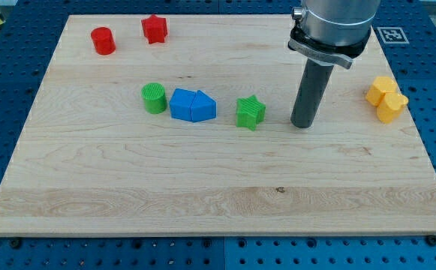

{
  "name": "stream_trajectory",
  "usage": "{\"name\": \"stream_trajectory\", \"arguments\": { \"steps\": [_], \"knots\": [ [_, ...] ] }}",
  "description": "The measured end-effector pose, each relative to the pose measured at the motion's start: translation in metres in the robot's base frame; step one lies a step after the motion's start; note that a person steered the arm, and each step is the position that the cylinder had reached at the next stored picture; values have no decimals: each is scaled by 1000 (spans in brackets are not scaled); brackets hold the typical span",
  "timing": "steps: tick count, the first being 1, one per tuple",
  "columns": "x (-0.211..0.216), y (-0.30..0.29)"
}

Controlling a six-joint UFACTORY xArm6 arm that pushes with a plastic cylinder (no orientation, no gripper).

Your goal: Slightly push the green star towards the blue triangle

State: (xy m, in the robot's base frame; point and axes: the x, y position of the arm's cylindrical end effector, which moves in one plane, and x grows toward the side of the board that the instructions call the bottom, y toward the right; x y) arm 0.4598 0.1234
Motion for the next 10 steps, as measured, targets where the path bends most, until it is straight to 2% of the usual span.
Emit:
{"name": "stream_trajectory", "arguments": {
  "steps": [6,8,10],
  "knots": [
    [0,-63],
    [1,-28],
    [-8,-21]
  ]
}}
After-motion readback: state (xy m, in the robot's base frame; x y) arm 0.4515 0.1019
